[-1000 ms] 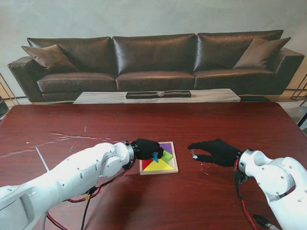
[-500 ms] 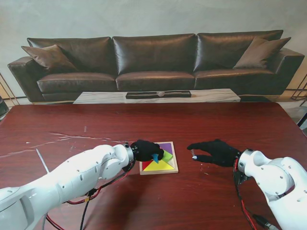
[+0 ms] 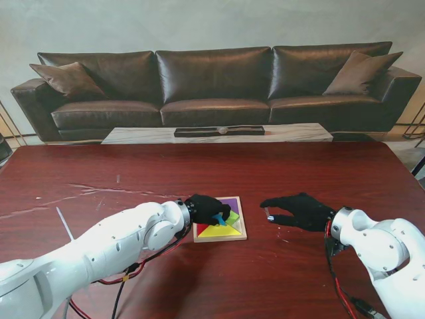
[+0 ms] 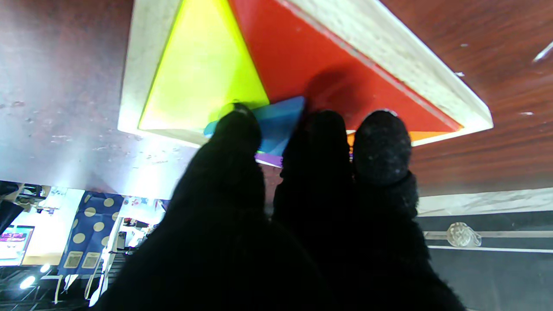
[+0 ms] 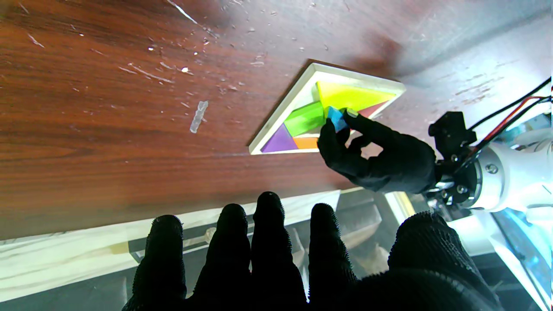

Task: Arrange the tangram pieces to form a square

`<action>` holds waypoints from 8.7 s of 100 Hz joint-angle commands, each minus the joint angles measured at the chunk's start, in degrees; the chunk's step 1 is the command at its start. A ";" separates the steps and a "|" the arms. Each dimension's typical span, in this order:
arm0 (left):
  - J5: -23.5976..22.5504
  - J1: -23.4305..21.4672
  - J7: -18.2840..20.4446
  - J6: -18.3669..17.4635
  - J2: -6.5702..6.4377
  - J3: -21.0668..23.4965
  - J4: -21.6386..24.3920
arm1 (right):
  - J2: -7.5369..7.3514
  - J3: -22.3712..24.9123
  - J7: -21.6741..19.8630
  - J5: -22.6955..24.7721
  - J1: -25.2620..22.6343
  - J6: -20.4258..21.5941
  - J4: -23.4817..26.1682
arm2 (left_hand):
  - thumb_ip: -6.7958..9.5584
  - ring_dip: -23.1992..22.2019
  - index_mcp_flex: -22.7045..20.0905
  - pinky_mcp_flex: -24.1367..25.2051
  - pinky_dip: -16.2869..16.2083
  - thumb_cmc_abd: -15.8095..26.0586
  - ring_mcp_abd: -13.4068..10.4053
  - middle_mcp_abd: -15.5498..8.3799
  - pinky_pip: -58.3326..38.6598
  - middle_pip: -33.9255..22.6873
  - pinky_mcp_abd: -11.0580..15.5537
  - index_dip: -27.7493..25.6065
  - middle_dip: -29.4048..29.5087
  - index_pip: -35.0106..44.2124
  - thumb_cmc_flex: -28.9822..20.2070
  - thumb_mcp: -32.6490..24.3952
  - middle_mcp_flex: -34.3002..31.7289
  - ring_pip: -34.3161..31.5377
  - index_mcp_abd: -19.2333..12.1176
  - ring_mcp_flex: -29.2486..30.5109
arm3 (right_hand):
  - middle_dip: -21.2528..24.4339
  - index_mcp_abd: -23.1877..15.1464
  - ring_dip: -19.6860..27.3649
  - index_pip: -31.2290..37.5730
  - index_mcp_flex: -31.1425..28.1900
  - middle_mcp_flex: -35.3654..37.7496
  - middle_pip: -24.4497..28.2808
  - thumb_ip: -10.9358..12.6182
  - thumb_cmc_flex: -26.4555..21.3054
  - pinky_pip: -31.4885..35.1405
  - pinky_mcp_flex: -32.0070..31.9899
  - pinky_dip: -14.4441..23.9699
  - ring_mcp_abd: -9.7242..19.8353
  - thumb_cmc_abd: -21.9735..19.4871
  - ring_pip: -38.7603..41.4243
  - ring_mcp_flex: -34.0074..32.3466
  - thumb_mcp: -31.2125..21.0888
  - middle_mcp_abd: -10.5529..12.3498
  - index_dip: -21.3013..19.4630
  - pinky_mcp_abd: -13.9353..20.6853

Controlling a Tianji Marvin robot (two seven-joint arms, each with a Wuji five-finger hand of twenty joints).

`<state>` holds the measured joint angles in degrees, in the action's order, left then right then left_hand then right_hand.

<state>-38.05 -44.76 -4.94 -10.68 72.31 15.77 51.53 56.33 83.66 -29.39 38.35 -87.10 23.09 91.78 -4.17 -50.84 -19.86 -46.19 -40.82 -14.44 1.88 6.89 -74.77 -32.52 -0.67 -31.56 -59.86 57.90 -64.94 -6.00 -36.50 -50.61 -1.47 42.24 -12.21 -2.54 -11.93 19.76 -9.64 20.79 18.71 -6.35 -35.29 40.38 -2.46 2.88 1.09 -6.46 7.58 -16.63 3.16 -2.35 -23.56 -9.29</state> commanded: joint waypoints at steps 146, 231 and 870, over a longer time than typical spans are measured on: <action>-9.15 -0.98 -7.23 -1.31 -3.61 1.31 0.86 | 0.04 -0.86 -0.21 -0.21 0.13 -0.59 -0.05 | 0.53 11.20 3.69 20.62 -4.68 -4.72 0.74 -1.94 8.81 10.02 -8.05 0.98 30.10 -20.25 6.51 -28.76 25.56 19.62 -5.91 -19.73 | -0.02 0.08 -0.63 0.63 -1.27 0.56 0.54 1.48 -0.74 -0.29 -0.81 -1.06 0.65 -0.27 -0.11 -0.56 -0.22 -0.04 0.49 -0.79; -7.72 -2.98 -1.79 0.93 -4.66 2.78 5.29 | 0.05 -1.05 -0.12 -0.39 0.26 -0.51 -0.19 | 0.91 9.08 13.67 22.84 -7.82 1.23 1.73 2.42 6.33 18.65 -6.55 -17.52 23.81 -1.27 25.50 -15.67 28.04 18.48 6.07 -21.48 | -0.04 0.21 -0.61 0.65 -1.20 0.56 0.58 1.49 -0.83 -0.25 -0.73 -1.02 0.57 -0.27 -0.08 -0.53 -0.24 -0.15 0.54 -0.79; -25.29 -40.99 14.21 16.62 -12.51 42.43 47.98 | 1.07 -1.04 5.90 3.05 -2.17 -0.11 1.78 | 3.23 33.76 5.71 48.86 22.71 18.18 6.12 2.48 54.43 29.32 -8.39 9.50 43.61 -50.80 19.30 7.42 24.06 46.03 7.60 -36.01 | 1.43 2.26 -0.05 -1.15 1.60 -6.25 -2.42 1.42 1.41 -1.34 -0.72 -1.34 1.74 1.33 -0.39 4.50 0.08 0.81 1.43 3.70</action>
<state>-63.40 -84.53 9.22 5.50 60.41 57.86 98.62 57.05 82.69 -23.84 40.85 -88.63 23.06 93.16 -3.25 -18.24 -15.80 1.29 -19.74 1.08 9.34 8.69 -22.33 -5.05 -10.20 -22.72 -17.45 9.00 -47.70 0.32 -12.54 -6.33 4.98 8.93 -11.50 -1.23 -11.93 19.57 -10.03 16.23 17.72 -6.35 -35.30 40.27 -2.27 2.88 1.18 -5.20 7.45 -13.96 3.16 -2.10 -22.96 -7.03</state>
